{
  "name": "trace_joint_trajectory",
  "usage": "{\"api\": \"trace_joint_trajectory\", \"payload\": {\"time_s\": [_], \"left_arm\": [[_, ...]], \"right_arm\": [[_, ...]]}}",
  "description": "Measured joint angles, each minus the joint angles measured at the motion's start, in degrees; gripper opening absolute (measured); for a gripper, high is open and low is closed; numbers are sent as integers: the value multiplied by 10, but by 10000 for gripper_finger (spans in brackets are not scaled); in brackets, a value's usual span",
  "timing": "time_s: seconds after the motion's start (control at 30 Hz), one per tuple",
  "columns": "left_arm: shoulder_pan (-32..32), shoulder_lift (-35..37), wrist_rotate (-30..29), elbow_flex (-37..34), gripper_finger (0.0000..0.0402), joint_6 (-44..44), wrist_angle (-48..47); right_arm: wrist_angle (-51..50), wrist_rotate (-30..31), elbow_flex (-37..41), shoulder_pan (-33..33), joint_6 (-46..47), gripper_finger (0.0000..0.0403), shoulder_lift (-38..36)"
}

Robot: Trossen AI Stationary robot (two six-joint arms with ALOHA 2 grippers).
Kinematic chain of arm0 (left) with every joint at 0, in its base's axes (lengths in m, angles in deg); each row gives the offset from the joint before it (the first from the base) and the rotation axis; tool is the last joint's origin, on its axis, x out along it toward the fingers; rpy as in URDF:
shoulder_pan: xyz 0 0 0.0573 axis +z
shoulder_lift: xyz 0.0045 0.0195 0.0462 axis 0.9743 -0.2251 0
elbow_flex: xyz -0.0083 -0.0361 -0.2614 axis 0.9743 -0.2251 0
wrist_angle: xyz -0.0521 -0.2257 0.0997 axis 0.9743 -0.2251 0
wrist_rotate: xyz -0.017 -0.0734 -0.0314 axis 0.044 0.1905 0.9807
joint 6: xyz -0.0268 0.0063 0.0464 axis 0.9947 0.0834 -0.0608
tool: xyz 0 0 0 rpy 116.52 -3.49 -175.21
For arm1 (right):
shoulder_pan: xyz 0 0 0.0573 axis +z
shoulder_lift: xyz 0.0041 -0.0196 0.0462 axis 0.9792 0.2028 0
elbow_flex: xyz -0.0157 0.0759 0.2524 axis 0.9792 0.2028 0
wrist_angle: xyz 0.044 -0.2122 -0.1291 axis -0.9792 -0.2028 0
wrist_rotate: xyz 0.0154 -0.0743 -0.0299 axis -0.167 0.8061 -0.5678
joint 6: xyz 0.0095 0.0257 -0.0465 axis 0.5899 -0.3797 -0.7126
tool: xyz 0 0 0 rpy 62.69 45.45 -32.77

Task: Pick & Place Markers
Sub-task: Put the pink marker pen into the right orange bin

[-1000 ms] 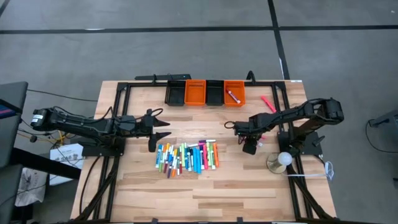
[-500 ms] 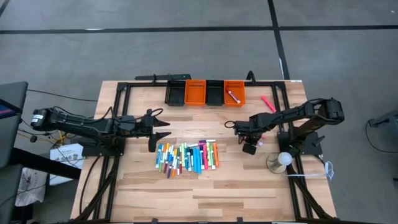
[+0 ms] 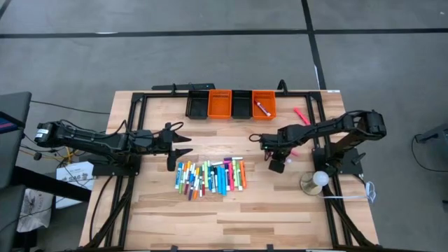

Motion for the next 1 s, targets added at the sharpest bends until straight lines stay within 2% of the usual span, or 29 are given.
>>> {"api": "trace_joint_trajectory", "payload": {"time_s": [0.27, 0.5, 0.7, 1.0], "left_arm": [[0, 0, 0, 0, 195, 0, 0], [0, 0, 0, 0, 195, 0, 0], [0, 0, 0, 0, 195, 0, 0], [0, 0, 0, 0, 195, 13, 0]], "right_arm": [[-2, 2, -55, -10, -32, 67, 0], [0, 31, -118, -56, -72, 63, -1], [21, 52, -175, -127, -125, 62, -1], [131, 47, -223, -270, -167, 62, 0]]}}
